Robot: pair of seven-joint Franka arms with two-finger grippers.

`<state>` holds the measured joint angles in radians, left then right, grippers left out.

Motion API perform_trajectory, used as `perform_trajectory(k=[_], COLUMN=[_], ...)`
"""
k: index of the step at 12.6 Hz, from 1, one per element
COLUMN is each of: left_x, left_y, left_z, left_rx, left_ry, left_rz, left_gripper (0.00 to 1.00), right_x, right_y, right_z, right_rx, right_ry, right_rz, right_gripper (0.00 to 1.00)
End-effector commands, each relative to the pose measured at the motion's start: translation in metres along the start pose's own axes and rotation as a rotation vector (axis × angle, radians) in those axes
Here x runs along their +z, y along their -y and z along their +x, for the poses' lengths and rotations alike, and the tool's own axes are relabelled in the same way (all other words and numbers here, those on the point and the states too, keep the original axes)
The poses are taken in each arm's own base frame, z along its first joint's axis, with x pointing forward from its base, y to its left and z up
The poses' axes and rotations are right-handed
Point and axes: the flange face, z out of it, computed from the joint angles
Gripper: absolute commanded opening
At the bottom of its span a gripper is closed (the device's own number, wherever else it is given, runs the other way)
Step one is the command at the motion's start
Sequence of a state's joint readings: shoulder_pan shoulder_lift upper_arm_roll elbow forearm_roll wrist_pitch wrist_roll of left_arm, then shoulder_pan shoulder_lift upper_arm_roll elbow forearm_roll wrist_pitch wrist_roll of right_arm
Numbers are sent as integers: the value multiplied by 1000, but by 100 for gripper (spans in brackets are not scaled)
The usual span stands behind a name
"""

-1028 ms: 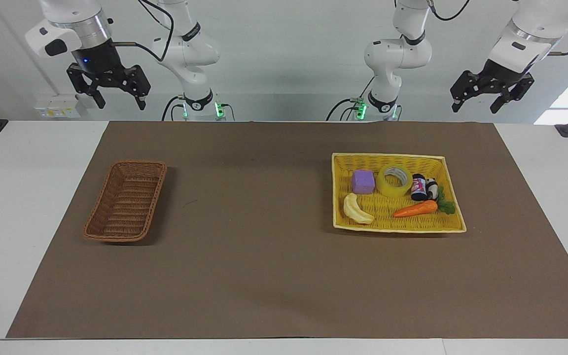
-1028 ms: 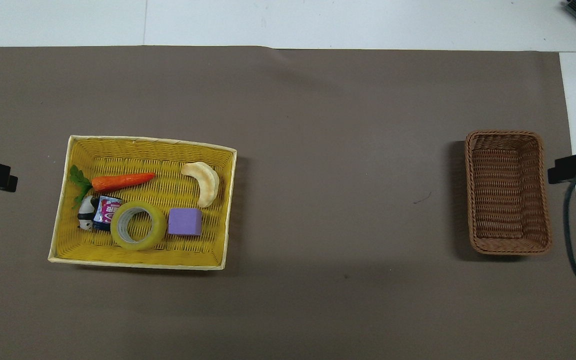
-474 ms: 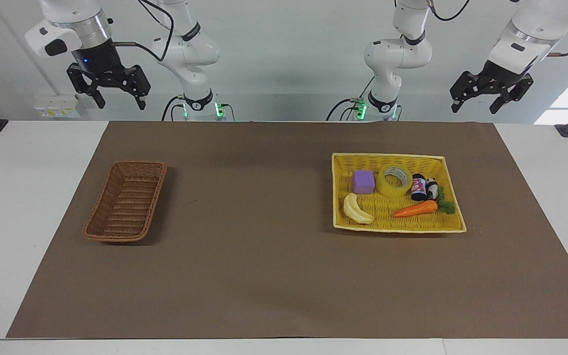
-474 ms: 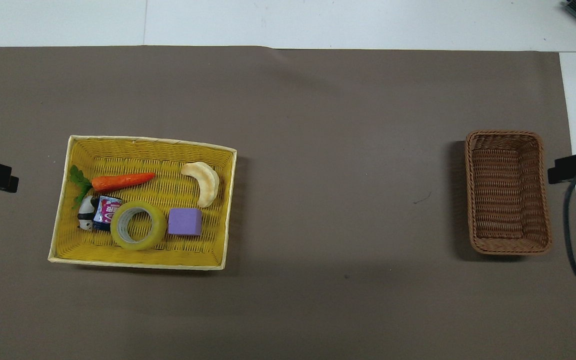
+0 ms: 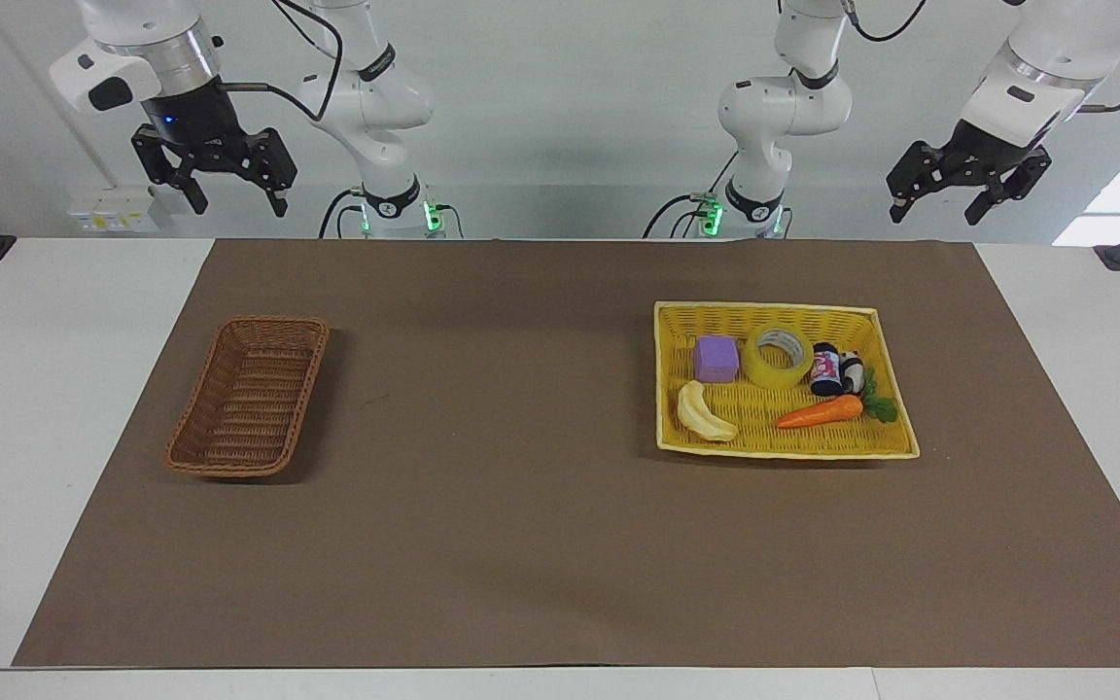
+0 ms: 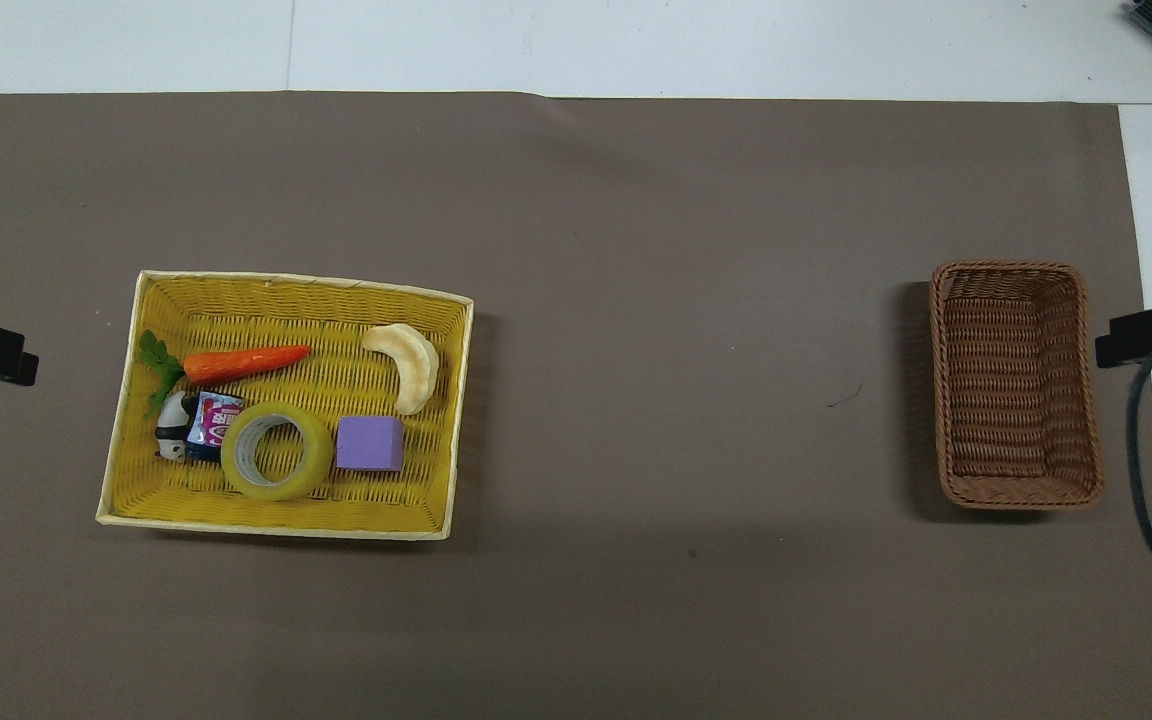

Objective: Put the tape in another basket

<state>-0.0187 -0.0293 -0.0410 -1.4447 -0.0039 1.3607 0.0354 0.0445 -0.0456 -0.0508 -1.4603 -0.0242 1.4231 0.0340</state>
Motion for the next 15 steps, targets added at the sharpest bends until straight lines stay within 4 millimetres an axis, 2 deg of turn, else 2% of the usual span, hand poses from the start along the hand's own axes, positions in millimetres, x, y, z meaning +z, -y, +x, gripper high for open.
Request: perform_trajectory(k=[1,3,5,6,9,13,15], left_x=[1,12,40,59,121,190,232], left_y=[1,4,7,13,9,9,8], left_z=[-6,-6,-3,-5,-4,-11,-17], left_rx=[9,-4,-23,-77,-192,-312,-336], left_ry=[-4,13,15,14,59,89,88], left_rz=[3,3,-18,-51,-57,-62,-58], left_gripper=[100,100,100,100,100,100,100], right_x=[0,0,0,0,0,0,0], right_y=[-5,-5,-5,-5,-5,-4,-5], right_z=[-3,-3,-3,-4,-3,-3,-4], right_rx=[-19,-19,-19,-19,-19,-19,-19], right_ry=[6,6,6,4,6,6,4], right_rz=[3,3,3,3,3,4,3], right_gripper=[100,100,100,100,100,100,100])
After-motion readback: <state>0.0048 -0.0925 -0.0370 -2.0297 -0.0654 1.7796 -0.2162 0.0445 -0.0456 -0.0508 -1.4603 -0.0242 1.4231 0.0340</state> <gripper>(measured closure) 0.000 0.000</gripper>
